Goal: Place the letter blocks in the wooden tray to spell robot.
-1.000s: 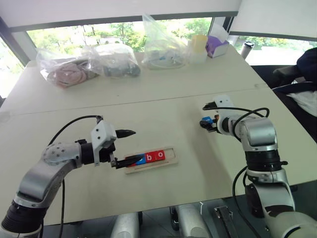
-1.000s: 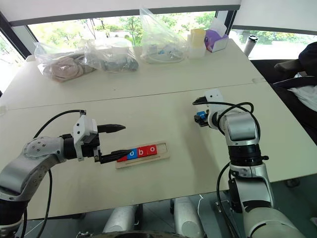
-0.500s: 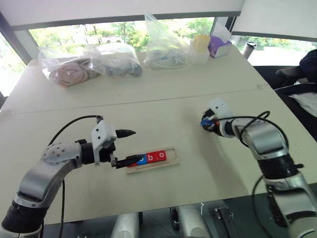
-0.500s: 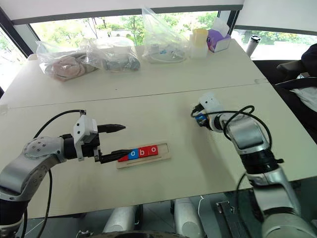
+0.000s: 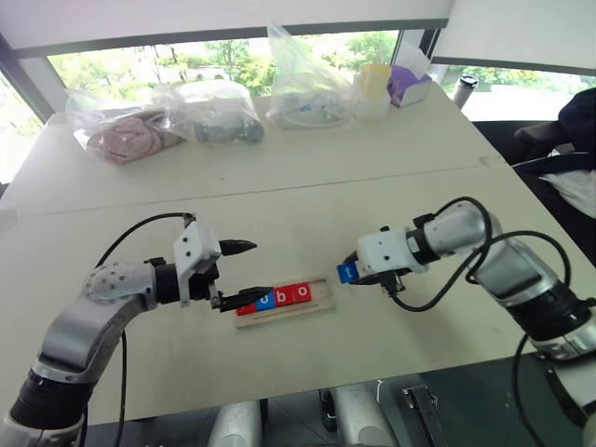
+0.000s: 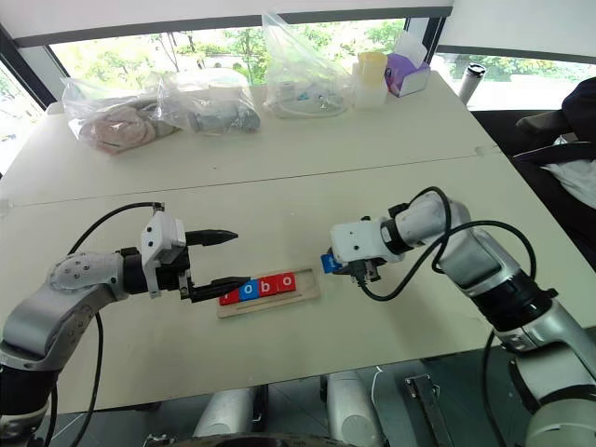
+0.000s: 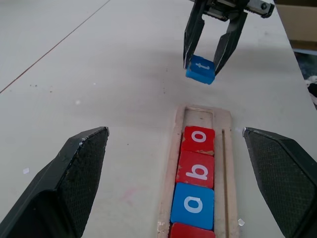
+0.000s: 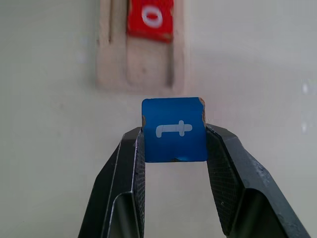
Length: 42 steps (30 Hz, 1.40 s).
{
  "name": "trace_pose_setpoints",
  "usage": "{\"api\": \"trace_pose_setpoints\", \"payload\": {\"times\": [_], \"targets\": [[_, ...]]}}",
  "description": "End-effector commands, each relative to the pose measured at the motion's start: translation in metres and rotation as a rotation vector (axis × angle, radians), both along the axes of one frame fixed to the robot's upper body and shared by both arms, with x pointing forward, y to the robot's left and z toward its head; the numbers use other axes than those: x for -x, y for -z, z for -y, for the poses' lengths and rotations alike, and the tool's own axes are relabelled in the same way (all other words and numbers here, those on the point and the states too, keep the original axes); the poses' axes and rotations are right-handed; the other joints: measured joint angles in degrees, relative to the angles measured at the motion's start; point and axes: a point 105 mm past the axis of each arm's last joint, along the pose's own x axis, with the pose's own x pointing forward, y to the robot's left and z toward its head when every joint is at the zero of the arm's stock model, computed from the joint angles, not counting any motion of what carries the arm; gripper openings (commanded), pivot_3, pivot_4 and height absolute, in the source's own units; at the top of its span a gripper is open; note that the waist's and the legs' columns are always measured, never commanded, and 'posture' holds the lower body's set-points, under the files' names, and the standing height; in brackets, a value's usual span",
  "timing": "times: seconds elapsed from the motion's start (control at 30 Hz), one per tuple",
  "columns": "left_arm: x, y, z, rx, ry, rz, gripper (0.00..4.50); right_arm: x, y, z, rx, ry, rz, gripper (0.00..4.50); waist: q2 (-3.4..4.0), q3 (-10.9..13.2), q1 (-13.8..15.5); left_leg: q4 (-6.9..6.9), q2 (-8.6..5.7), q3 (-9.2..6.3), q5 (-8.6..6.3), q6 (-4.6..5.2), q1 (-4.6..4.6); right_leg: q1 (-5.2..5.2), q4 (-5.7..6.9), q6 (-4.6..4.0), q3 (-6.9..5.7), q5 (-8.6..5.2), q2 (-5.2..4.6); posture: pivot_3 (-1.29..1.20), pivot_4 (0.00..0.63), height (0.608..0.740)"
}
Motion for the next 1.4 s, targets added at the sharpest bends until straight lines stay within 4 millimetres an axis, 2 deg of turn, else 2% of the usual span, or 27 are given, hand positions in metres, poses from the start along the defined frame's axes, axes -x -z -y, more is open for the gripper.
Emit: {"api": "trace_pose_setpoints", "payload": {"times": [0.03,0.5,1.4], "targets": [[0.007,-0.008,0.001,-0.004,0.01,0.04,4.5,-0.003,-0.003,-0.008,0.009,-0.047,0.002,1.14,0.0,0.0,0.08,0.0,0.0,0.0,0.0,0.0,0.0,0.0,0.0,-0.01,0.0,0.0,-0.01,0.0,0.15,0.74],[0.008,-0.008,-0.002,-0.007,-0.019,0.043,4.5,0.003,0.006,-0.027,-0.021,-0.054,-0.104,1.14,0.0,0.0,0.32,0.04,-0.01,-0.01,0.0,-0.01,0.01,0.01,0.05,-0.05,-0.01,0.03,-0.03,0.0,0.15,0.74],[0.009,-0.009,-0.001,-0.005,-0.034,0.048,4.5,0.002,0.022,-0.034,-0.03,-0.019,-0.15,1.14,0.0,0.0,0.2,0.1,-0.02,-0.02,0.01,-0.01,0.07,0.01,0.28,-0.06,0.0,0.04,-0.02,0.0,0.15,0.74]]}}
